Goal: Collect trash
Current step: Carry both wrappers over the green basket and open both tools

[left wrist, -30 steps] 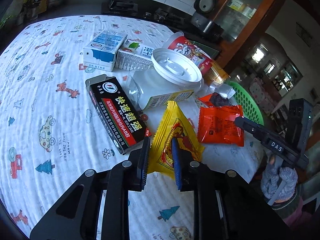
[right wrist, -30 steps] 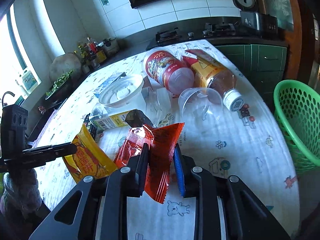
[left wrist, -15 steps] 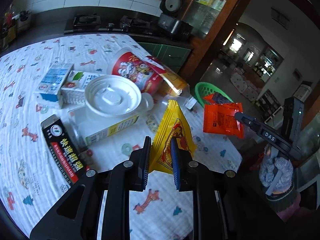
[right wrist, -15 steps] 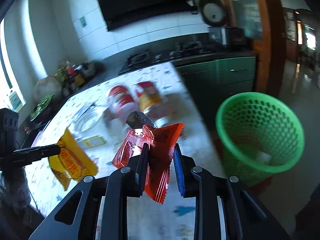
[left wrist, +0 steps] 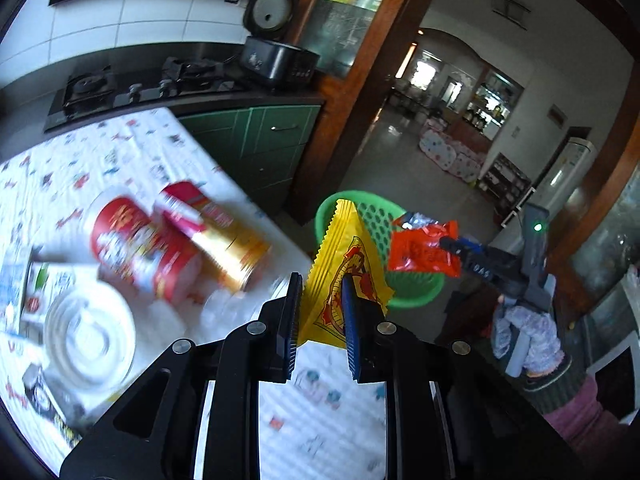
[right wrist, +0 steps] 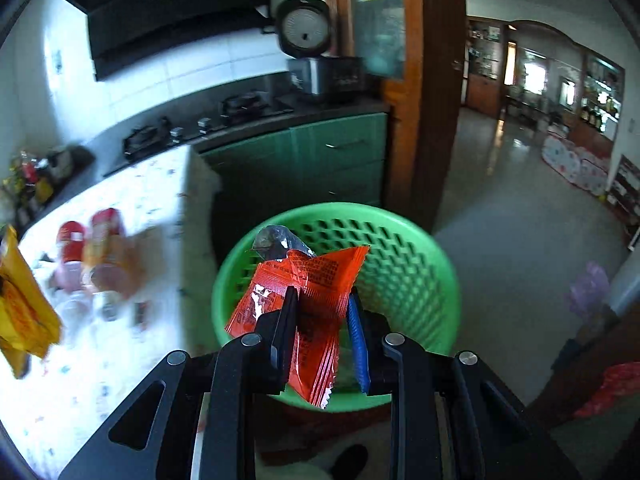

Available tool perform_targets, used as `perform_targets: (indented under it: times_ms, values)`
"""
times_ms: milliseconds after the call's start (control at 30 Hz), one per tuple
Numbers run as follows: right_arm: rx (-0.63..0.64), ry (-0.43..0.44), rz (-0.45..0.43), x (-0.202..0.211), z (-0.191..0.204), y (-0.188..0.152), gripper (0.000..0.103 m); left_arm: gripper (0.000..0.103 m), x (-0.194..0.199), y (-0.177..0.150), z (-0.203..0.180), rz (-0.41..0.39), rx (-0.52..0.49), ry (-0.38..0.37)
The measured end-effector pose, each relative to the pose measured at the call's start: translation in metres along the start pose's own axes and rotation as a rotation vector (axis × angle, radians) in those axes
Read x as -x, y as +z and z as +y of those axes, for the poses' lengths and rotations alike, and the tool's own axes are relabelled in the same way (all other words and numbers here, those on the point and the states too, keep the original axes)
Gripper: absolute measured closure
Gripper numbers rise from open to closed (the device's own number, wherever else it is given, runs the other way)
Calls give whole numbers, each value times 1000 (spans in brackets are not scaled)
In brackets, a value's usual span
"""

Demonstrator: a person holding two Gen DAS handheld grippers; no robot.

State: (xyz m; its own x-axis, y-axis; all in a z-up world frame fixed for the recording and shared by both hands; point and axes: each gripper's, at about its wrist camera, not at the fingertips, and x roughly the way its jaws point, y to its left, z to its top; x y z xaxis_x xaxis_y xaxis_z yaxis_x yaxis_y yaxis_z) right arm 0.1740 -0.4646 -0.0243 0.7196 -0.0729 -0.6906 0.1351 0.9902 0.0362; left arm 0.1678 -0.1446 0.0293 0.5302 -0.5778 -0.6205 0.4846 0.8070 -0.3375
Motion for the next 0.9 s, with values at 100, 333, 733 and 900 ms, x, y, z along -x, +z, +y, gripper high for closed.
perform_targets:
  times_ms: [100, 333, 733, 900]
  values:
    - [-6, -47, 25, -19, -15, 3, 75, 84, -19, 20, -16, -1, -32, -8]
    - [-36, -80, 52, -51, -40, 9, 75, 84, -69, 56, -41, 13, -71, -23]
    - [-21, -87, 8, -35, -49, -1, 52, 84, -158, 70, -63, 90, -66, -3]
    - [-27, -71, -12, -24, -49, -5, 40, 75, -177, 62, -69, 106, -69, 20]
